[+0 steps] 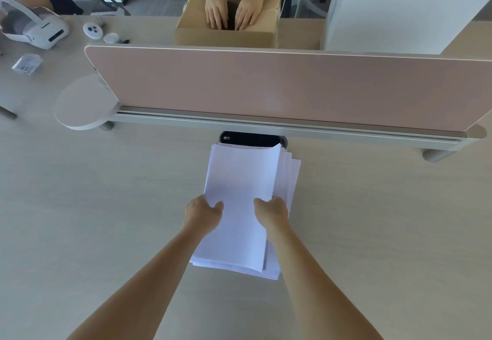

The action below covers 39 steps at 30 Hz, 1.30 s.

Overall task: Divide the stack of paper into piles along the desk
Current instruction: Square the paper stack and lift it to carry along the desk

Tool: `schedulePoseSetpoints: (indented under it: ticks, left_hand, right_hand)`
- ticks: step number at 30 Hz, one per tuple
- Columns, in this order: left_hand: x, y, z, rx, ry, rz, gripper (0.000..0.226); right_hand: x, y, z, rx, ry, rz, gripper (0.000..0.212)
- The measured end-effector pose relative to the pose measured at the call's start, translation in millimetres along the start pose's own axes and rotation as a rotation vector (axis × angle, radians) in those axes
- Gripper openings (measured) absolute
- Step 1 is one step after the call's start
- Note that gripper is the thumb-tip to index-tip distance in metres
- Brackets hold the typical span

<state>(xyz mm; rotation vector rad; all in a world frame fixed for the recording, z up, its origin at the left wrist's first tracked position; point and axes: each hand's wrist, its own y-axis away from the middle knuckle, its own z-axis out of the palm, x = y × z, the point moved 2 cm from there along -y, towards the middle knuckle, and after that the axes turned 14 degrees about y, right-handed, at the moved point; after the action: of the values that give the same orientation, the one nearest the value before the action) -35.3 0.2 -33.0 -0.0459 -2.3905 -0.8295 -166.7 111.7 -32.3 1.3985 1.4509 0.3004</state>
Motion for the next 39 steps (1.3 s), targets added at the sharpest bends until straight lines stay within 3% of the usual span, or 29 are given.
schedulePoseSetpoints:
  ticks: [2, 5, 10, 14, 16, 20, 25, 28, 32, 36, 39]
  left_hand:
    - [-1, -1, -3, 0.003, 0.026, -0.013, 0.040]
    - [-3, -4, -12, 0.009, 0.080, -0.050, 0.056]
    - [-11, 2, -57, -0.003, 0.383, -0.124, 0.072]
    - [-15, 27, -103, -0.186, 0.677, -0.098, 0.040]
    - [-22, 42, -124, -0.187, 0.742, -0.026, 0.029]
    - [-54, 66, -169, -0.072, 0.764, 0.154, 0.021]
    - [-134, 99, -247, 0.054, 0.839, 0.263, 0.044]
    - [-186, 120, -293, 0.148, 0.884, 0.326, 0.034]
    - [-248, 141, -353, 0.288, 0.907, 0.410, 0.040]
    - [-296, 160, -405, 0.404, 0.970, 0.462, 0.040]
    - [-315, 165, -431, 0.435, 0.991, 0.513, 0.033]
  right_hand:
    - [3, -3, 0, -0.050, 0.020, -0.038, 0.024]
    - [3, 3, -5, -0.118, -0.073, -0.073, 0.021]
    - [4, 27, -18, -0.269, -0.278, -0.130, 0.023]
    - [-8, 61, -15, -0.365, -0.285, -0.268, 0.023]
    - [-19, 85, -5, -0.359, -0.248, -0.340, 0.022]
    - [-39, 140, 37, -0.320, -0.163, -0.461, 0.015]
    - [-55, 213, 109, -0.236, -0.059, -0.613, 0.021]
    - [-62, 264, 159, -0.216, 0.018, -0.734, 0.014]
    - [-71, 325, 230, -0.193, 0.058, -0.890, 0.015]
    - [-90, 362, 282, -0.243, 0.081, -0.918, 0.015]
    - [-108, 378, 307, -0.400, 0.033, -0.870, 0.020]
